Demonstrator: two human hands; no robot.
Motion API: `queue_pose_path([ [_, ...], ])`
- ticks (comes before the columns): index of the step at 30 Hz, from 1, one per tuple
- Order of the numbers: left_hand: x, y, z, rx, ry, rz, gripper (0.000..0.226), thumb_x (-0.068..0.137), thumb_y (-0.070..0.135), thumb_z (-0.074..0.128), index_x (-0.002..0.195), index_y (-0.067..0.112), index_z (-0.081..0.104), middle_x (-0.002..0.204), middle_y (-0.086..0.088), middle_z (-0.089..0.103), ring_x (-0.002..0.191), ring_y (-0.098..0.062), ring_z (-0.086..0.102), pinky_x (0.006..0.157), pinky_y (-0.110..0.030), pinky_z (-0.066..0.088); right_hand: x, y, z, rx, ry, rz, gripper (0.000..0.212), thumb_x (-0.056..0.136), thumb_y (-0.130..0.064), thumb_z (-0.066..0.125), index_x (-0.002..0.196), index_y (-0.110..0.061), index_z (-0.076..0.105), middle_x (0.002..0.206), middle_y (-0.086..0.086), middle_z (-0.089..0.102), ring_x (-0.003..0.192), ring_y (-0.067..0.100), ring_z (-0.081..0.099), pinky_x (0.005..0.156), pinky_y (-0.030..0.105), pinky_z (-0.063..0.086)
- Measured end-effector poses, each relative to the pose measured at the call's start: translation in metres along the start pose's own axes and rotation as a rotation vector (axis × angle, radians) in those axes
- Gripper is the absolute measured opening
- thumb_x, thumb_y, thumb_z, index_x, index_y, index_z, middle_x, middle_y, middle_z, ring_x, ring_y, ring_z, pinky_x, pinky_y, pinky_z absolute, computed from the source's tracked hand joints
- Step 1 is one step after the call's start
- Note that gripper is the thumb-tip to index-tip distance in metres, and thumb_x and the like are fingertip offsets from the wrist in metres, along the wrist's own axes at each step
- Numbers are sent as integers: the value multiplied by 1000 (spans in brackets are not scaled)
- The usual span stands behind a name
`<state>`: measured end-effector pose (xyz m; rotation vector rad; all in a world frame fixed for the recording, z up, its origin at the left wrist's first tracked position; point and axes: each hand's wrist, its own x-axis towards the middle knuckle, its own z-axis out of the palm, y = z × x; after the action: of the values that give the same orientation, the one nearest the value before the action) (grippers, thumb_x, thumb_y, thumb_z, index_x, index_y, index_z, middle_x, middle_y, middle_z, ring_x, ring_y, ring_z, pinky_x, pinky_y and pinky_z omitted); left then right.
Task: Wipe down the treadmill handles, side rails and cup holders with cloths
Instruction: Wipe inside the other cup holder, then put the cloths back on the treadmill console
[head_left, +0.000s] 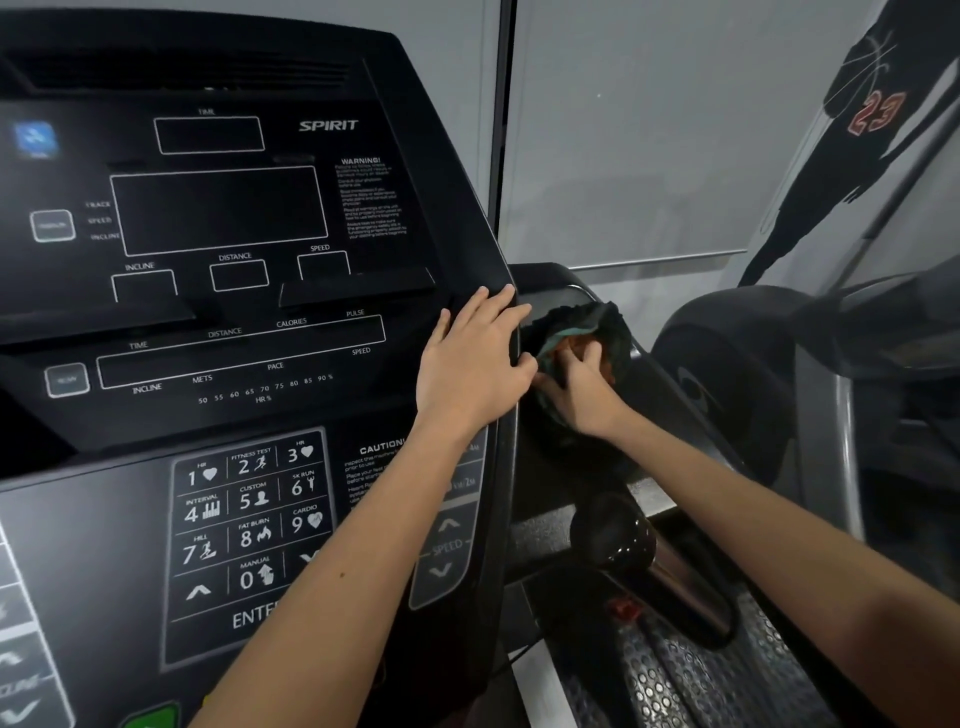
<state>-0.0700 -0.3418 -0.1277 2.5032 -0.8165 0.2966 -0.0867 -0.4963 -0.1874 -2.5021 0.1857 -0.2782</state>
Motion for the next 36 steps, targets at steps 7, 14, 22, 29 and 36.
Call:
queue_pose_path([
  [7,-3,3,0,56,31,55,48,92,44,47,138,31,41,153,12,27,144,-6,11,117,-36,4,-6,-14,-25,653,114,198,27,91,-6,54,118,-4,55,112,12,60,99,18,58,86,25,50],
  [14,-10,18,1,141,-144,178,83,77,68,52,143,21,32,144,7,43,144,-7,9,118,-35,-1,-10,-23,-45,1134,114,366,29,92,-3,50,121,-3,50,107,16,64,99,29,64,86,39,54],
  [22,-27,32,7,102,-57,136,54,89,27,56,140,23,39,142,4,47,138,-8,29,117,-31,0,-31,-29,-76,1228,119,381,49,93,8,37,135,-16,36,93,11,59,64,16,56,43,22,52],
  [29,-43,37,-10,-511,274,-90,36,87,-6,47,109,16,65,97,6,65,91,-9,62,80,-12,49,-49,-26,-94,820,104,194,30,93,5,43,118,-7,57,90,12,65,65,14,64,66,21,56],
  [36,-57,37,-51,-597,637,-250,19,90,3,54,105,11,62,98,4,61,86,-4,54,72,-3,41,-50,-57,-88,413,312,-50,17,83,-22,67,95,-9,68,91,10,54,82,18,53,75,28,44],
])
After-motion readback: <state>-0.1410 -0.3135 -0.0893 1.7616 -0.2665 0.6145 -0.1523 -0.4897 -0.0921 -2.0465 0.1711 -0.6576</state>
